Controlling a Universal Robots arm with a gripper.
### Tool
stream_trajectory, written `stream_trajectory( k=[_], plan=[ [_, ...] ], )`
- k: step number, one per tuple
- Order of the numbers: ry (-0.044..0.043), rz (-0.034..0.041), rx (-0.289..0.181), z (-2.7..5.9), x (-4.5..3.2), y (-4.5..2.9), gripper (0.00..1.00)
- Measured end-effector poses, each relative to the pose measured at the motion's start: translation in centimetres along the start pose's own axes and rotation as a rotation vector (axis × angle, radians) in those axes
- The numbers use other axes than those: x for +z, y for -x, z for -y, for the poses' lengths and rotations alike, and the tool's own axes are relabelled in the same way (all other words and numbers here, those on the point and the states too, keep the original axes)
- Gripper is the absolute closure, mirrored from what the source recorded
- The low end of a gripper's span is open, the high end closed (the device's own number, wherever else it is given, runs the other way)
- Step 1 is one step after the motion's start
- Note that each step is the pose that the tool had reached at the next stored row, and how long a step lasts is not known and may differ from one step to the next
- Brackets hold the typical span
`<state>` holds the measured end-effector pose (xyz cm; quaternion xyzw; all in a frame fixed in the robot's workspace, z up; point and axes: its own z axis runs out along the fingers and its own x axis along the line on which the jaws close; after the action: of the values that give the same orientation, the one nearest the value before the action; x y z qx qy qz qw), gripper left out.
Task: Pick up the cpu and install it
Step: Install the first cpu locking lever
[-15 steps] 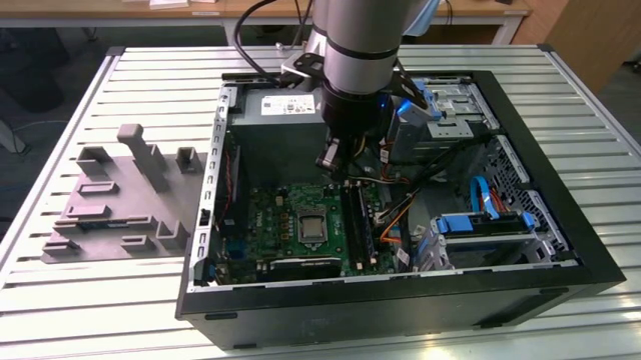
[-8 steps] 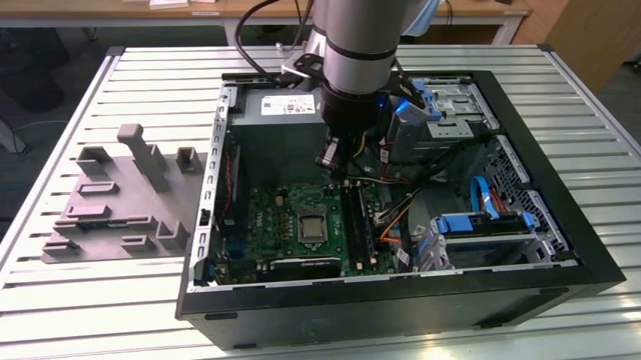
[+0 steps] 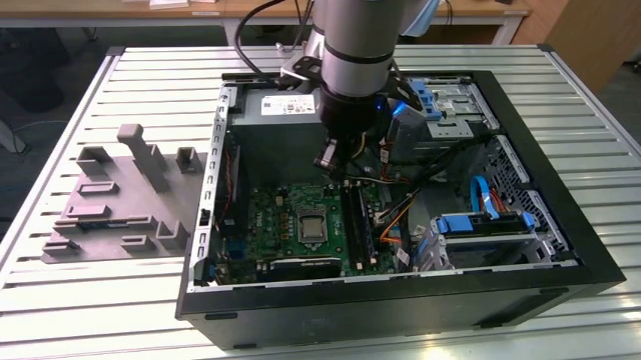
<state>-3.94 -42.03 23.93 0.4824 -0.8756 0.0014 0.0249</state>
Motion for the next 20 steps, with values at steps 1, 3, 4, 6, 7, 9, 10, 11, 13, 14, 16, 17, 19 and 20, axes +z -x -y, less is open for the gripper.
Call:
stream_trajectory(
  k=[1,3,4,6,7,9,10,11,13,14,16,17,19,20],
  plan=[
    [-0.0001,-0.0002,-0.003,-0.07,0.01,-0.05,0.89],
    [-0.0008,-0.0006,-0.011,-0.25,0.04,-0.15,0.89],
    [-0.0012,-0.0009,-0.016,-0.3,0.05,-0.2,0.89],
    [-0.0021,-0.0017,-0.026,-0.34,0.05,-0.3,0.89],
    [-0.0025,-0.0023,-0.031,-0.33,0.05,-0.35,0.89],
    [-0.0032,-0.0028,-0.04,-0.32,0.06,-0.45,0.89],
    [-0.0034,-0.003,-0.044,-0.29,0.06,-0.53,0.89],
    [-0.0036,-0.0031,-0.047,-0.25,0.07,-0.63,0.89],
    [-0.0039,-0.0034,-0.051,-0.11,0.06,-0.87,0.89],
    [-0.0039,-0.0034,-0.052,-0.03,0.07,-0.98,0.89],
    [-0.004,-0.0033,-0.054,0.11,0.08,-1.21,0.89],
    [-0.004,-0.0033,-0.055,0.18,0.08,-1.33,0.89],
    [-0.004,-0.0033,-0.056,0.29,0.09,-1.49,0.89],
    [-0.004,-0.0034,-0.056,0.31,0.09,-1.53,0.89]
  ],
)
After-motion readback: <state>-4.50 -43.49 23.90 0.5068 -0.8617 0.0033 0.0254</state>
